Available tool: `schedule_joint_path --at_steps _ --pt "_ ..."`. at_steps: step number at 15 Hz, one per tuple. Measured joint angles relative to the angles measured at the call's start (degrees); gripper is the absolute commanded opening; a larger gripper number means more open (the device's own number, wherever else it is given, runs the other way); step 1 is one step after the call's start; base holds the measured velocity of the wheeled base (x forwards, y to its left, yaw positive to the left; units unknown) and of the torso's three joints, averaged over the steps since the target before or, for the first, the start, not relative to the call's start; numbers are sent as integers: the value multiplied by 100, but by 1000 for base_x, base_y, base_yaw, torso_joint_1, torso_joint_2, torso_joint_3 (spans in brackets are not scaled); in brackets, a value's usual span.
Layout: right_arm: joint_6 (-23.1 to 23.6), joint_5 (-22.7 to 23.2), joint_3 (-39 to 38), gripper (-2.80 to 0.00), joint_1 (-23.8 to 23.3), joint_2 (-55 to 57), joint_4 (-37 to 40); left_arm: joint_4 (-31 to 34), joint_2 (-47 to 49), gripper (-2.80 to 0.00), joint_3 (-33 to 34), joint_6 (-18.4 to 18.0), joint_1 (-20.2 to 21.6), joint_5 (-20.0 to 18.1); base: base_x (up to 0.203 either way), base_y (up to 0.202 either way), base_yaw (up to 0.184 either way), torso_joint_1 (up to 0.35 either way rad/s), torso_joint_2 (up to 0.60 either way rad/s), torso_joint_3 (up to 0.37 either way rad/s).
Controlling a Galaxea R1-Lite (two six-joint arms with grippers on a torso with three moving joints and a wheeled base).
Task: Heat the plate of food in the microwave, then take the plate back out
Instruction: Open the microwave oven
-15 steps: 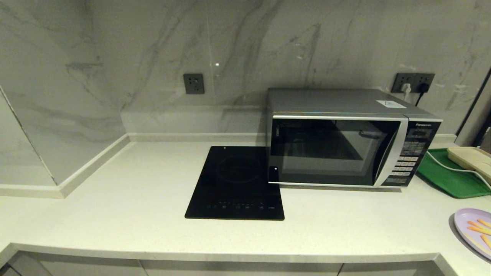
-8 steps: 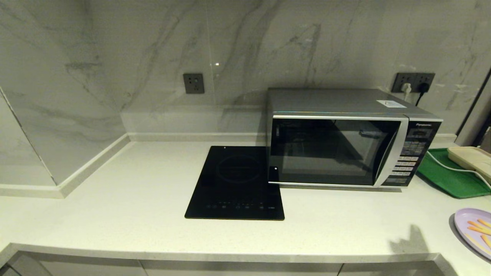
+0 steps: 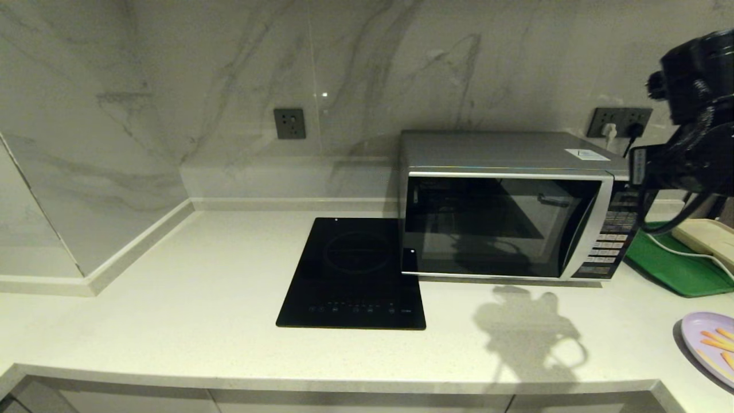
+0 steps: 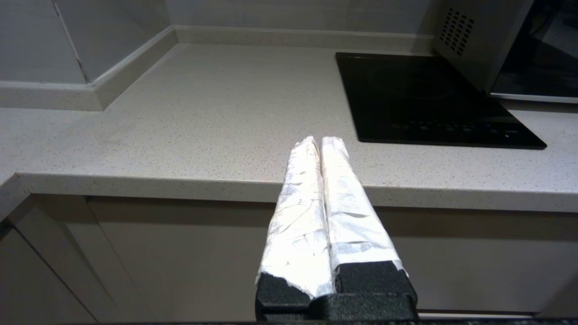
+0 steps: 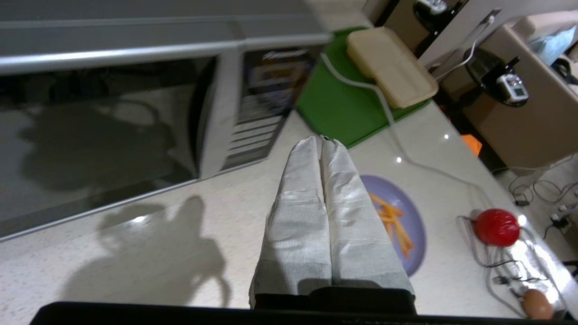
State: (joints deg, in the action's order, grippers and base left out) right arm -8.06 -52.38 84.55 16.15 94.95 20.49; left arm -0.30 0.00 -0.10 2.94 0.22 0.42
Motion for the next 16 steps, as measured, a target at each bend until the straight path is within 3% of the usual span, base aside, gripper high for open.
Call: schedule_joint_path --at_steps 2,3,9,16 --pt "-446 -186 -91 -280 159 417 8 -2 0 -280 0 3 0 0 0 0 0 0 0 0" --pt "-608 -225 -226 0 191 546 8 0 0 -280 0 2 0 -1 0 0 0 0 0 0" --pt "-1504 -262 -1290 0 422 1081 -379 -2 0 -280 0 0 0 -2 0 0 0 0 0 0" --pt "-1557 -503 -1070 0 27 1915 -1360 -2 0 -280 0 1 2 2 0 0 0 0 0 0"
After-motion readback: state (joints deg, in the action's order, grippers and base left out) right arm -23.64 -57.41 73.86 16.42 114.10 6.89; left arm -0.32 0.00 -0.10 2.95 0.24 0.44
